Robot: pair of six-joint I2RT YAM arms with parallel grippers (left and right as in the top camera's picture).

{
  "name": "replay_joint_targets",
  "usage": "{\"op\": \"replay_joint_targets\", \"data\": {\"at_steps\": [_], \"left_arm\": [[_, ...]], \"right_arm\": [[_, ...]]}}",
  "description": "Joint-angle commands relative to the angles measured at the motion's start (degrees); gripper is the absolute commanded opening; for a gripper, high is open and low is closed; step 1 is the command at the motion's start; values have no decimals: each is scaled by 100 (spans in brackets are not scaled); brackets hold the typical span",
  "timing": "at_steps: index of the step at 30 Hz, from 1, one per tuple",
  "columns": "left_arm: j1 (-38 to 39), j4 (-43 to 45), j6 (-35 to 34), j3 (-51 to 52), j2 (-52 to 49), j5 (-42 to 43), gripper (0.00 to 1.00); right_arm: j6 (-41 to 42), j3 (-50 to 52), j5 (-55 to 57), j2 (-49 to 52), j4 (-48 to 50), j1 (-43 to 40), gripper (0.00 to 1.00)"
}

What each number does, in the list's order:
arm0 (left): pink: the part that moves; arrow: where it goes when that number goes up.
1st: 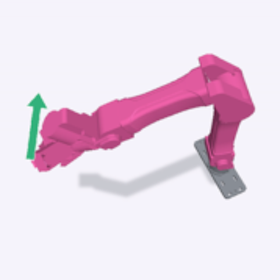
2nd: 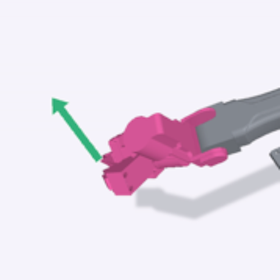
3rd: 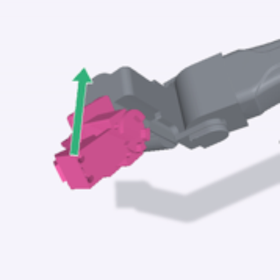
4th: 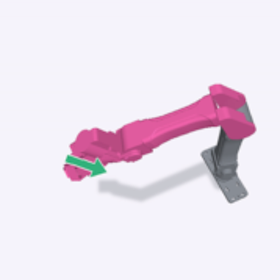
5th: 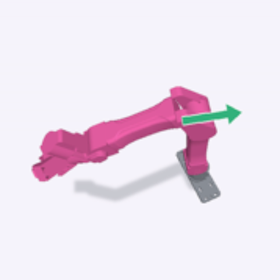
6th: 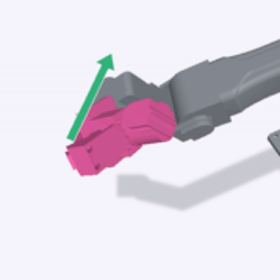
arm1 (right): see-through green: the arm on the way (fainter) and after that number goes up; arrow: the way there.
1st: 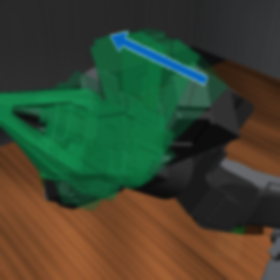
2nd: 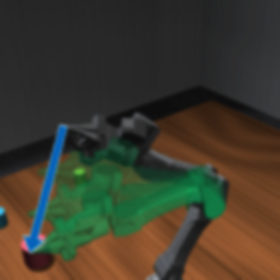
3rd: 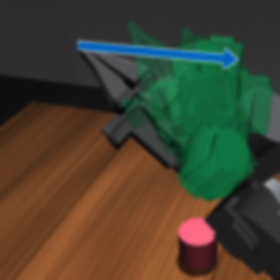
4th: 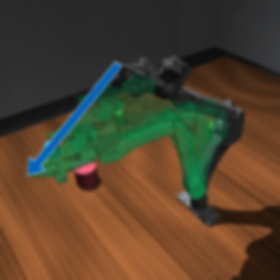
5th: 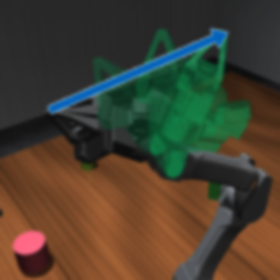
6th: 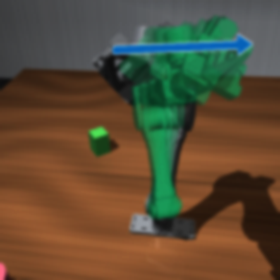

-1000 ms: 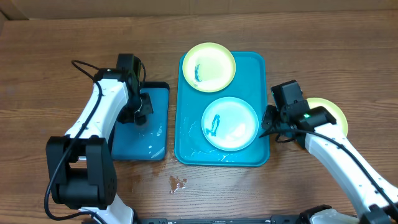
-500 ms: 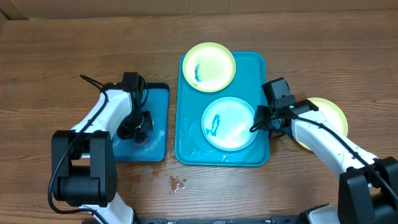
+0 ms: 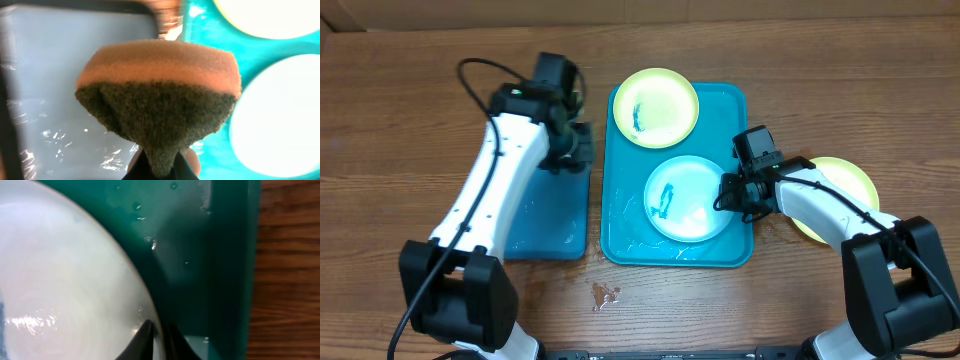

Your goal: Clean dirty plates on tray and stack at the side

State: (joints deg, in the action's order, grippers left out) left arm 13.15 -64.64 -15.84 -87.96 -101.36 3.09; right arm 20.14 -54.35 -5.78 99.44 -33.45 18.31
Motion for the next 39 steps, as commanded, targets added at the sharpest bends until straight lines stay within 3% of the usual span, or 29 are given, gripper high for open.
{"op": "replay_joint_targets", "data": {"at_steps": [1, 12, 18, 26, 31, 35, 39], "left_arm": [[437, 444, 144, 72, -2, 898, 4], [1853, 2221, -481, 883, -820, 1178, 4], [1963, 2199, -693, 883, -1464, 1058, 4], [1950, 1298, -861, 844, -1635, -1156, 4], [1930, 1071, -828, 844, -1635, -2055, 4], [1926, 1163, -798, 844, -1637, -1930, 4], [1923, 1447, -627, 846, -1637, -562, 4]], "right_arm": [[-4, -24, -496, 146, -17, 9, 4], [-52, -24, -522, 146, -133, 234, 4], [-50, -24, -525, 146, -149, 260, 4], [-50, -24, -522, 146, -153, 258, 4], [-50, -24, -522, 146, -155, 260, 4], [-50, -24, -522, 146, -160, 260, 4], [-50, -24, -522, 146, -179, 260, 4]]}}
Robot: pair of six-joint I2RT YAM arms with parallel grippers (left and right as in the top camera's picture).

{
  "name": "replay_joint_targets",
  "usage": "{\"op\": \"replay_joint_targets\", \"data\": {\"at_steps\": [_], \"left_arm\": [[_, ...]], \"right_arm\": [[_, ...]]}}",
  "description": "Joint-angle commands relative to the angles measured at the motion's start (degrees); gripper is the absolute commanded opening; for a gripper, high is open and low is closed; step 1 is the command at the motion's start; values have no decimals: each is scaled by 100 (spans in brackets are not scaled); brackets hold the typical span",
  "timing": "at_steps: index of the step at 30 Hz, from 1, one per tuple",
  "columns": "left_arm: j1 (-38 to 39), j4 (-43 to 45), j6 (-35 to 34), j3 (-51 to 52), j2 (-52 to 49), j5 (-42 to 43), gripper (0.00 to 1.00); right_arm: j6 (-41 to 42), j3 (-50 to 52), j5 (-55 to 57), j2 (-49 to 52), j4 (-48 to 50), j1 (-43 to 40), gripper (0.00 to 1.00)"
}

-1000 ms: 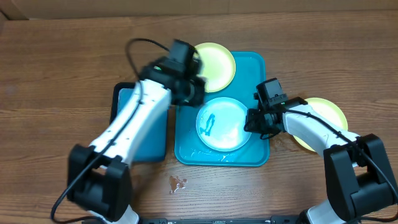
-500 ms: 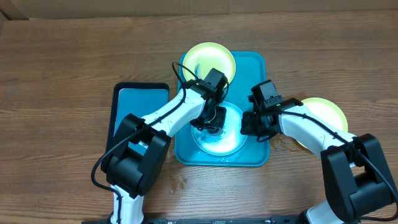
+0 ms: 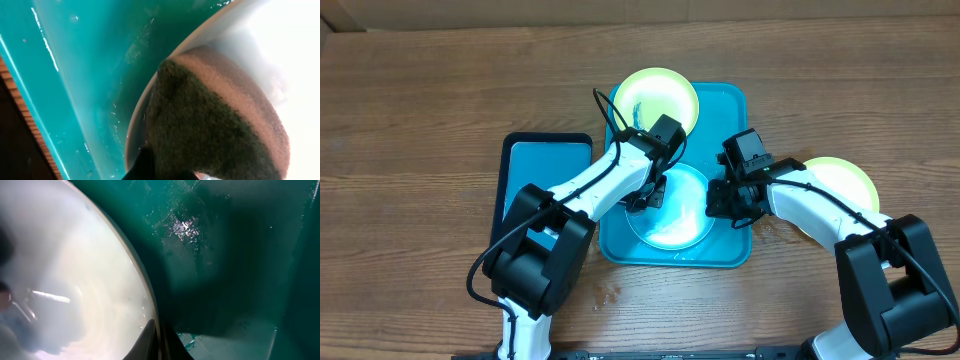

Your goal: Clean dirty plates on tray and stack at the side

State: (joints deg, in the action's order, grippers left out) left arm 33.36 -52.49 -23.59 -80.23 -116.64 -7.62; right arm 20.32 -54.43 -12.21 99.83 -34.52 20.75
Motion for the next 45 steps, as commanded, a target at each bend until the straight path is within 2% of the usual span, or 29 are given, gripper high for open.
{"op": "replay_joint_targets", "data": {"at_steps": [1, 3, 6, 8, 11, 14, 17, 21, 24, 28, 31, 36, 39, 41, 45], "left_arm": [[-98, 332, 291, 72, -109, 1012, 4], [-96, 514, 535, 72, -111, 2192, 4], [-26, 734, 608, 98, -111, 3322, 4], [68, 855, 605, 114, -111, 3836, 4], [223, 833, 601, 116, -111, 3963, 4], [304, 599, 551, 116, -111, 3724, 4], [291, 166, 352, 116, -111, 3071, 4], [181, -317, 66, 116, -111, 1943, 4], [105, -590, -162, 116, -111, 748, 4], [79, -688, -195, 116, -111, -682, 4], [79, -675, -188, 92, -111, -1346, 4], [72, -549, -168, -17, -111, -1818, 4], [72, -125, -81, -17, -111, -1735, 4], [72, 138, -81, -17, -111, -1325, 4], [72, 807, 225, -17, -111, 345, 4]], "right_arm": [[-68, -15, 120, 107, -79, 15, 4], [-68, -15, 120, 107, -87, 15, 4], [-68, -15, 120, 107, -87, 15, 4], [-68, -15, 120, 107, -85, 15, 4], [-68, -15, 120, 107, -87, 15, 4], [-68, -15, 122, 107, -85, 15, 4], [-68, -15, 122, 107, -85, 15, 4], [-68, -15, 122, 107, -83, 15, 4], [-68, -15, 122, 107, -85, 15, 4], [-68, -15, 120, 107, -87, 15, 4], [-70, -15, 122, 107, -87, 13, 4], [-90, -15, 118, 107, -87, 15, 4], [-90, -15, 122, 107, -85, 15, 4], [-92, -15, 122, 107, -85, 15, 4], [-90, -15, 164, 107, -94, 15, 4]]}}
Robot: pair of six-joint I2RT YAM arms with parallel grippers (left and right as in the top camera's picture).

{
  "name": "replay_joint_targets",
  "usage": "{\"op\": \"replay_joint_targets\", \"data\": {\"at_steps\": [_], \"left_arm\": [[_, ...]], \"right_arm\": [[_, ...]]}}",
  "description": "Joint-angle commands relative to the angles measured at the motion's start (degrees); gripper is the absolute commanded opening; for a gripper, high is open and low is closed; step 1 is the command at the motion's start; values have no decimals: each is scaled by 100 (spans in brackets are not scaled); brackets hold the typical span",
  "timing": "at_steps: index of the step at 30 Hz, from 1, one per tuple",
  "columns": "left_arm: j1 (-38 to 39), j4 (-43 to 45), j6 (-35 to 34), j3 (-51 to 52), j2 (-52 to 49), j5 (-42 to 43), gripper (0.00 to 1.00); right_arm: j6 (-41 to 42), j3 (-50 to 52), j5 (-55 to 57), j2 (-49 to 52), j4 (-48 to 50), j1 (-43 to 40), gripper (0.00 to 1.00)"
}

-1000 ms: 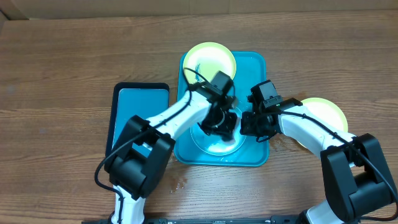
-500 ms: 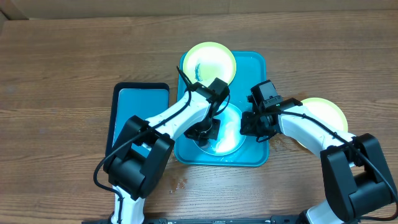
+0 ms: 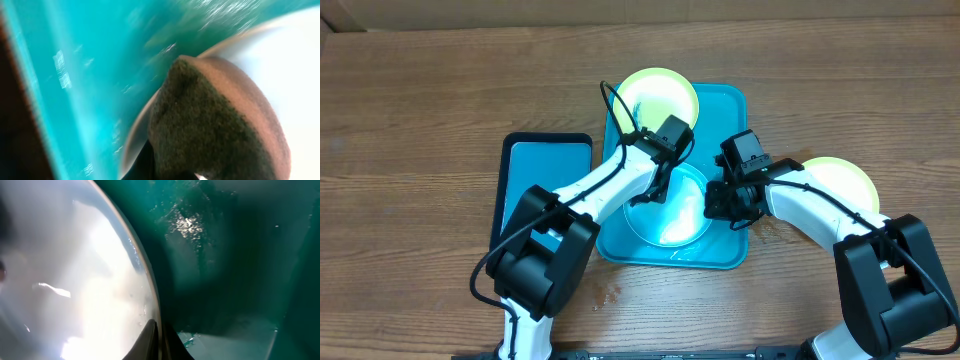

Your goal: Clean dirty plates on tray and stack at the side

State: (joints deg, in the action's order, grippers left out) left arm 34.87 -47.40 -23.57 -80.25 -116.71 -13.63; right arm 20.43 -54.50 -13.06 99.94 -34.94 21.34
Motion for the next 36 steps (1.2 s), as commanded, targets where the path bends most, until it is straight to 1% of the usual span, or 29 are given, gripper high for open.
{"op": "replay_joint_targets", "data": {"at_steps": [1, 4, 7, 10, 13, 18, 21, 24, 28, 31, 33, 36], "left_arm": [[-79, 437, 275, -15, -105, 1327, 4], [-81, 813, 256, -15, -109, 2406, 4], [-70, 1189, -72, -13, -184, 3451, 4], [-26, 1381, -365, -13, -385, 4146, 4], [-20, 1322, -431, -13, -562, 4498, 4], [-173, 802, -428, -17, -535, 4454, 4], [-345, 249, -426, -20, -452, 4113, 4], [-492, -354, -409, -22, -382, 3206, 4], [-603, -933, -407, -22, -350, 1563, 4], [-608, -1154, -387, -22, -350, 796, 4], [-608, -1276, -393, -35, -348, 470, 4], [-595, -1298, -431, -66, -348, 400, 4]], "right_arm": [[-103, -9, 251, 96, -52, -44, 4], [-101, -9, 251, 96, -44, -44, 4], [-101, -9, 251, 96, -44, -44, 4], [-101, -9, 254, 96, -44, -44, 4], [-103, -9, 273, 96, -46, -44, 4], [-103, -9, 313, 96, -39, -44, 4], [-103, -9, 313, 96, -24, -44, 4], [-103, -9, 313, 96, -24, -44, 4], [-103, -9, 313, 96, -13, -44, 4], [-103, -9, 313, 96, 0, -46, 4], [-103, -9, 313, 96, 0, -44, 4], [-103, -9, 313, 96, -2, -44, 4]]}}
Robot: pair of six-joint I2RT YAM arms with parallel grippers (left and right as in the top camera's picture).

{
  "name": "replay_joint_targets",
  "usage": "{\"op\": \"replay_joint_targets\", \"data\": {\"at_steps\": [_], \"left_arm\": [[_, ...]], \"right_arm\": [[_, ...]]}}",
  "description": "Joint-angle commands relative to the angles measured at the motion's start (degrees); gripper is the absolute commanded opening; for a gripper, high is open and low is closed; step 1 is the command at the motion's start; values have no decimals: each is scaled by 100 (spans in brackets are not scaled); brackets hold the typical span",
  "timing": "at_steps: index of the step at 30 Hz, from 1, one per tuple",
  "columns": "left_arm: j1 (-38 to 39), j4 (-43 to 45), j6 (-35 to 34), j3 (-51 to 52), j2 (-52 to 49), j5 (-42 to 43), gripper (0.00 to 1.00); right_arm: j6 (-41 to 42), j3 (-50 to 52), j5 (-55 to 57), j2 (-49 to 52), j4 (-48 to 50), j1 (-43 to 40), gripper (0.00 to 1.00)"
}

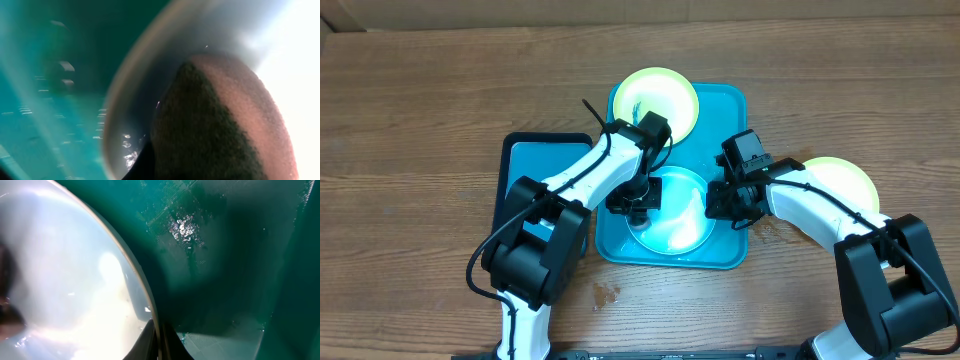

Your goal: Clean dirty plates on tray and stack at the side

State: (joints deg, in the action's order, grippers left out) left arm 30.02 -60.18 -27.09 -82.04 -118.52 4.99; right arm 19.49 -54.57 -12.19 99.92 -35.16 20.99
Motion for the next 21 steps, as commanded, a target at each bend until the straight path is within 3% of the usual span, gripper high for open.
{"op": "replay_joint_targets", "data": {"at_steps": [1, 7, 15, 21], "left_arm": [[-107, -20, -109, 98, -166, -1462, 4], [-107, 243, -92, 44, -166, -1034, 4], [68, 1119, 334, 52, -181, 2218, 4], [658, 1338, 330, 66, -212, 2524, 4]], "right_arm": [[-9, -2, 225, 98, 20, -9, 4], [-9, -2, 225, 98, 17, -9, 4], [-9, -2, 225, 98, 15, -9, 4], [-9, -2, 225, 98, -2, -9, 4]]}}
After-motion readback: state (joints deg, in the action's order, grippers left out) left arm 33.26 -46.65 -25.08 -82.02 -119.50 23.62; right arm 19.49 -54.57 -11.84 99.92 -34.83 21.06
